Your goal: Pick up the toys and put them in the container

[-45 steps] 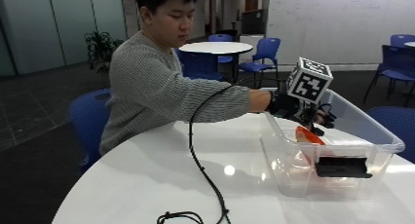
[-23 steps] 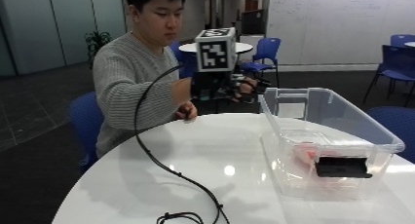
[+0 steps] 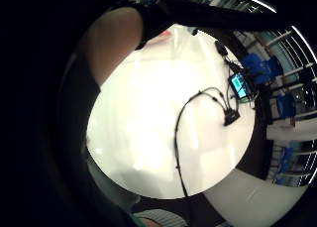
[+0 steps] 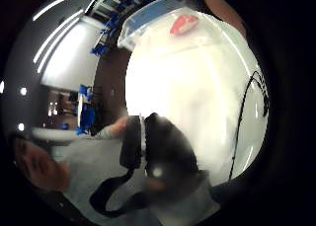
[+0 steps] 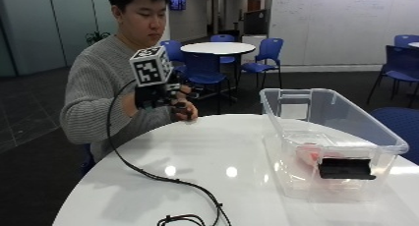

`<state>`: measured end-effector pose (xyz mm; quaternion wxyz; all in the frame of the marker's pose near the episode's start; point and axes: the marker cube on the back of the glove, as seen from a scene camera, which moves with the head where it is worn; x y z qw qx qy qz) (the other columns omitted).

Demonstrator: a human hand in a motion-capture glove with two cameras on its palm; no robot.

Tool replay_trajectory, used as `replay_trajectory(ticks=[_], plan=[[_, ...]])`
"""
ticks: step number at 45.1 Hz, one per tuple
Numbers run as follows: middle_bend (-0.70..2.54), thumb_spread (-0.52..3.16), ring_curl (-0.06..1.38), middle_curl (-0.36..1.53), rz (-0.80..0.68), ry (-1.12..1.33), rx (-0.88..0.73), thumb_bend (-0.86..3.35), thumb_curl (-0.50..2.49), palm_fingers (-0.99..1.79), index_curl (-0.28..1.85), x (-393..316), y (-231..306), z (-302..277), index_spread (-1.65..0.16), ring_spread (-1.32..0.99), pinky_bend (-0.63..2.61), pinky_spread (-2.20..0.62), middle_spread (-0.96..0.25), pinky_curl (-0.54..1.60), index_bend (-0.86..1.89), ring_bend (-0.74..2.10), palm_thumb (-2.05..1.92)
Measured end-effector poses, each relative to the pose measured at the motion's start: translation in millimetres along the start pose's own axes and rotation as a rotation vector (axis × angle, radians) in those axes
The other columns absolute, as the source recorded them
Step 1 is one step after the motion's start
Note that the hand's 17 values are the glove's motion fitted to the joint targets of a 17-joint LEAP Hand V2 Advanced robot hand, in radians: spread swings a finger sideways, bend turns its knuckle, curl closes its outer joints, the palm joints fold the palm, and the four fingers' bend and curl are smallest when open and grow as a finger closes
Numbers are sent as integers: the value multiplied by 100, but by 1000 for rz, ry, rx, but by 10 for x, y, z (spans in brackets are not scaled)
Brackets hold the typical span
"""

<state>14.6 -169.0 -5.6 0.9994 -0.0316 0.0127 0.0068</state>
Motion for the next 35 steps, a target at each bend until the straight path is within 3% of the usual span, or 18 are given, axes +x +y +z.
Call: replay_trajectory(ticks=[7, 13, 35], plan=[[15, 128, 30, 28, -59, -82, 18, -5, 22, -8, 51, -593, 1043, 526, -42, -8, 63, 7, -16, 35, 27, 16, -7], [15, 130, 28, 28, -24, -171, -41, -4, 21, -8, 51, -817, 1514, 920, -43, -8, 63, 6, -16, 35, 28, 16, -5], [16, 136, 24, 27, -9, -120, -91, -3, 20, -7, 49, -774, 1479, 1123, -43, -9, 62, 6, -17, 34, 28, 16, -4]])
